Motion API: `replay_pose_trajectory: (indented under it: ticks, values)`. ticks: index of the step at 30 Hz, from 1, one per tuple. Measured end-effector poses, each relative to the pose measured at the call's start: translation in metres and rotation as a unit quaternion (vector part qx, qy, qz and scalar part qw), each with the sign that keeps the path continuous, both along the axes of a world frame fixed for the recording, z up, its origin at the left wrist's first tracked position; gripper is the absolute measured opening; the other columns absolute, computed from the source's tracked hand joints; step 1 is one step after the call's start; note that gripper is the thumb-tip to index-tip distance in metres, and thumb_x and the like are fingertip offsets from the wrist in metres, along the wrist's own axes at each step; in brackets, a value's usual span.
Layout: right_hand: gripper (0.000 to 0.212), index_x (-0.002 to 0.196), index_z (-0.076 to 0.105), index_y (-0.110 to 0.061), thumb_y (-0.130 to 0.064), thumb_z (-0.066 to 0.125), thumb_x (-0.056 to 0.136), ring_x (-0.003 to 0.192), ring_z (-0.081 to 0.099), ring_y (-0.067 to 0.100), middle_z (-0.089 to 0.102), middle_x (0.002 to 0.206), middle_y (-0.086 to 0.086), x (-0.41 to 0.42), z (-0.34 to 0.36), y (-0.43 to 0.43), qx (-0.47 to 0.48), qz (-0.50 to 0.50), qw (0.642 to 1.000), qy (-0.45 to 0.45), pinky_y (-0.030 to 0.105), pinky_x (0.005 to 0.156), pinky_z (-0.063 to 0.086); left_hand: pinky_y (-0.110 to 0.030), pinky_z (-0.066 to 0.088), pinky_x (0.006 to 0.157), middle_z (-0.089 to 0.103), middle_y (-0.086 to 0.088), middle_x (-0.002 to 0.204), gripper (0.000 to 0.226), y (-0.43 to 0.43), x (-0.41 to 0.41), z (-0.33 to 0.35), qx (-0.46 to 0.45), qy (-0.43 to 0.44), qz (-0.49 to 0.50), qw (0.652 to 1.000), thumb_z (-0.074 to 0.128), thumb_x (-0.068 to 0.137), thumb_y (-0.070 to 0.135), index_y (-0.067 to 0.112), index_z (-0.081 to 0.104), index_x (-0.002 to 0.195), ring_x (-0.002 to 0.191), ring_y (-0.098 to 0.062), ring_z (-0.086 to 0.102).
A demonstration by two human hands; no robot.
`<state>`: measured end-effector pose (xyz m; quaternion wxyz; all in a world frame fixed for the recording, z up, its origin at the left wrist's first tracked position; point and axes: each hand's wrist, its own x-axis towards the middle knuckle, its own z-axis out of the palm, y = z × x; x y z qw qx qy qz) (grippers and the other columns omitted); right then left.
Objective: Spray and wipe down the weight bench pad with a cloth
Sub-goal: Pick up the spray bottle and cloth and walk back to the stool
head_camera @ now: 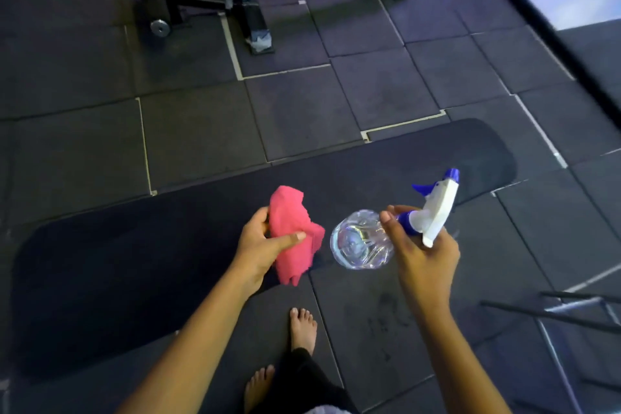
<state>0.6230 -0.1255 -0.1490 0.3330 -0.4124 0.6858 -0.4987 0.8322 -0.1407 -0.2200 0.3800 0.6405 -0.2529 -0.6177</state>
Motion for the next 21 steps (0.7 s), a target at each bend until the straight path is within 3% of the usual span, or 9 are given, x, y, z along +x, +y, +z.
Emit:
replay_pose_trajectory:
  ticks: [3,8,13,17,21]
  values:
    - [0.009,0.090,0.073,-0.009,-0.012,0.077,0.082,0.078,0.070,0.011,0.075,0.086,0.002,-0.002,0.045,0.048,-0.008,-0.029,1.000,-0.004,0.022,0.070,0.054,-0.044,0.056,0.086,0.069,-0.003,0.106,0.047,0.045,-0.008,0.055,0.003,0.046,-0.052,0.998,0.076,0.074,-0.004,0.025,0.058,0.106,0.096,-0.021,0.067]
    - [0.010,0.083,0.071,-0.018,-0.013,0.079,0.080,0.075,0.069,0.014,0.072,0.079,-0.003,-0.017,0.114,0.141,0.003,-0.058,0.998,0.026,0.031,0.072,0.056,-0.043,0.052,0.087,0.068,-0.011,0.102,0.043,0.122,-0.031,0.133,0.011,0.067,-0.097,0.993,0.071,0.077,-0.008,0.003,0.059,0.117,0.092,-0.024,0.064]
    - [0.015,0.079,0.069,-0.019,-0.013,0.082,0.076,0.061,0.059,-0.003,0.068,0.072,0.003,-0.048,0.155,0.223,0.022,-0.130,0.989,0.063,0.009,0.060,0.044,-0.033,0.052,0.079,0.068,-0.012,0.097,0.030,0.178,-0.058,0.174,0.016,0.099,-0.131,0.986,0.067,0.078,-0.009,0.006,0.063,0.105,0.085,-0.021,0.062]
    - [0.020,0.078,0.065,-0.018,-0.018,0.085,0.073,0.078,0.059,0.019,0.060,0.083,0.002,-0.088,0.173,0.275,0.041,-0.189,0.973,0.123,0.022,0.065,0.041,-0.039,0.050,0.081,0.067,-0.014,0.104,0.030,0.199,-0.092,0.190,0.021,0.077,-0.176,0.981,0.068,0.079,-0.006,0.011,0.062,0.102,0.091,-0.026,0.062]
    - [0.025,0.079,0.061,-0.022,-0.015,0.085,0.072,0.082,0.056,0.022,0.049,0.087,0.001,-0.141,0.185,0.314,0.028,-0.218,0.963,0.155,0.015,0.066,0.038,-0.041,0.050,0.080,0.068,-0.015,0.105,0.027,0.203,-0.155,0.204,0.008,0.091,-0.254,0.963,0.069,0.079,-0.002,0.009,0.064,0.103,0.092,-0.027,0.063]
